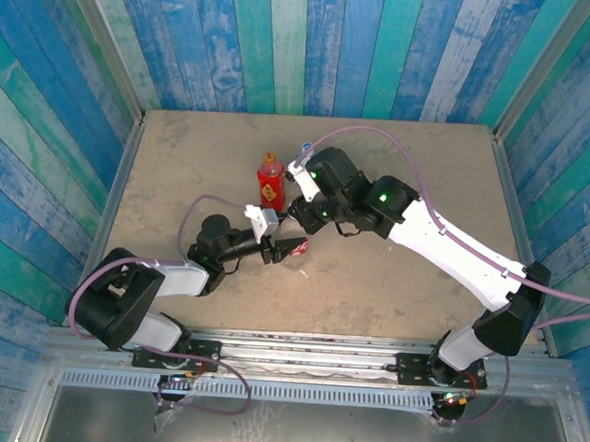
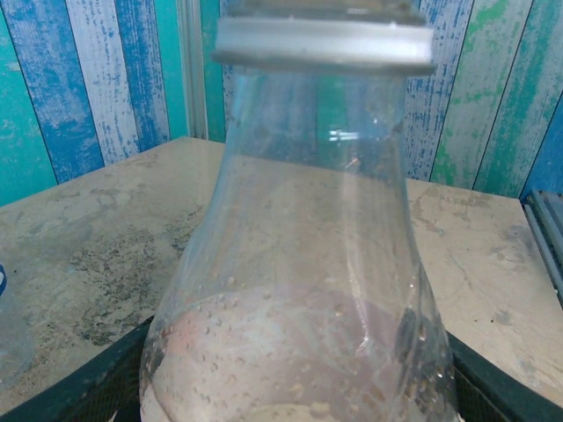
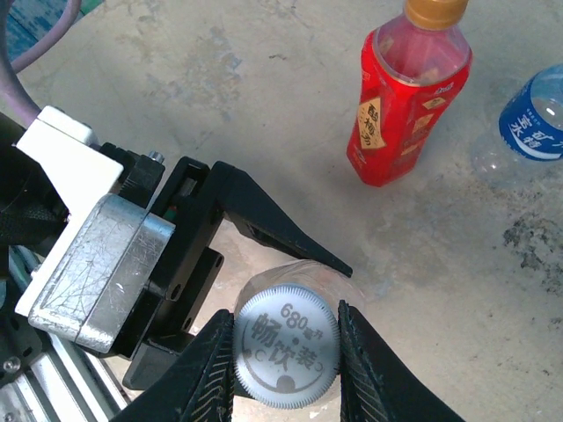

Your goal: Screw on the bottle caps

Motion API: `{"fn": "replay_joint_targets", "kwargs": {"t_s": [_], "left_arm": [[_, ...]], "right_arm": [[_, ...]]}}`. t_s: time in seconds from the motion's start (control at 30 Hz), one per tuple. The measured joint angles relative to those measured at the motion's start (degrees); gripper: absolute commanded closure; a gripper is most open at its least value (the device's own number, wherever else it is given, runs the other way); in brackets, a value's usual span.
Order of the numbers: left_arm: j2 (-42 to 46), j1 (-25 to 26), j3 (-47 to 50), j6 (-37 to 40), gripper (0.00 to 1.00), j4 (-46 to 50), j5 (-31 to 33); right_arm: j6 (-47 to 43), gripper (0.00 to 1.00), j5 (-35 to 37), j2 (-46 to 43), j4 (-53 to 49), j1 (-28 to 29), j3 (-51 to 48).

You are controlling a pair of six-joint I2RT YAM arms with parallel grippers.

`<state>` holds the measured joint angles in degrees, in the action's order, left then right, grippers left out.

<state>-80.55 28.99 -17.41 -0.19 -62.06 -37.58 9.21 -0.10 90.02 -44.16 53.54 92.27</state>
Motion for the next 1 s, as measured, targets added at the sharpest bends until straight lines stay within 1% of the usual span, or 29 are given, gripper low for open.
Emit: {"fn": "replay_joint_targets", "kwargs": {"t_s": [0.13,0.33,0.57,0.63,0.73,0.83,0.93,1.0], "left_arm": [[0.0,0.0,0.0,0.07,0.32,-0.02,-0.02],[0.0,0.11,0.0,0.22,0.32,0.0,-0.04],[0.0,0.22,-0.09,0.39,0.32,0.04,-0.07],[0.0,0.26,-0.15,0.42,0.32,0.13,-0.09],[0.0,0.26,-0.33,0.39,0.32,0.42,-0.04],[0.0,0.26,-0.46,0.37,0.32,0.61,-0.02],[-0.02,0.26,-0.48,0.37,0.32,0.63,-0.02],[-0.04,0.26,-0.48,0.37,0.32,0.63,-0.02]], "right_arm": [[0.09,0.72,-0.28,0.02,-0.85,-0.02,0.48],[0.04,0.65,-0.37,0.28,-2.16,-0.02,1.18],[0.0,0.63,-0.61,1.03,-3.61,0.0,1.38],[-0.04,0.58,-0.7,1.05,-4.0,0.0,1.38],[-0.15,0.45,-1.14,1.16,-4.98,0.24,1.38],[-0.74,0.35,-1.79,1.07,-5.77,0.59,1.27],[-1.53,0.31,-2.45,0.09,-6.23,0.83,0.13],[-1.79,0.32,-2.69,-1.22,-6.43,0.81,-0.74]]}}
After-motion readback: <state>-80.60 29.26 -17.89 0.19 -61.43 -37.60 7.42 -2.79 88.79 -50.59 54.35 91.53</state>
